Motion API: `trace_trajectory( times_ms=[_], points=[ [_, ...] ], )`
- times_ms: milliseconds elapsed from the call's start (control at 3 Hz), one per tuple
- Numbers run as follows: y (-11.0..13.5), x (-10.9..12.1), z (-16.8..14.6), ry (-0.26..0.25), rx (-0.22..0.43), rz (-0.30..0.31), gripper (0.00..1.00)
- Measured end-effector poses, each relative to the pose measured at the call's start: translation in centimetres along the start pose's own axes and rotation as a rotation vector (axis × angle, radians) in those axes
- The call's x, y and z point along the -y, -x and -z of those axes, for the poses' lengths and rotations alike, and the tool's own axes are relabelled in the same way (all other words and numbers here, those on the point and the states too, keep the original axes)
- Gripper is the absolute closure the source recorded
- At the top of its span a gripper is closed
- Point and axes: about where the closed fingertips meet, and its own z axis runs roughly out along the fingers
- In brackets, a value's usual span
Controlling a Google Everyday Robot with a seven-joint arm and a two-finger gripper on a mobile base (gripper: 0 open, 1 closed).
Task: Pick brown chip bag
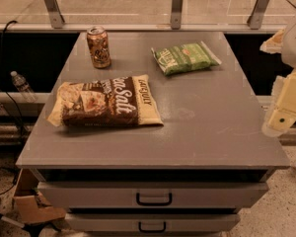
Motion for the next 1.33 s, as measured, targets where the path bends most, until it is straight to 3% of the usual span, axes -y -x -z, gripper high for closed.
trace_trajectory(
  times_ms=[333, 667, 1333],
  points=[
    [0.0, 0.0, 0.0, 0.000, 0.000, 0.000, 0.00],
    [4.2, 0.0, -1.4, 0.021, 0.049, 0.124, 0.00],
    [15.6, -1.6, -7.9, 0.161, 0.155, 0.442, 0.00]
  ],
)
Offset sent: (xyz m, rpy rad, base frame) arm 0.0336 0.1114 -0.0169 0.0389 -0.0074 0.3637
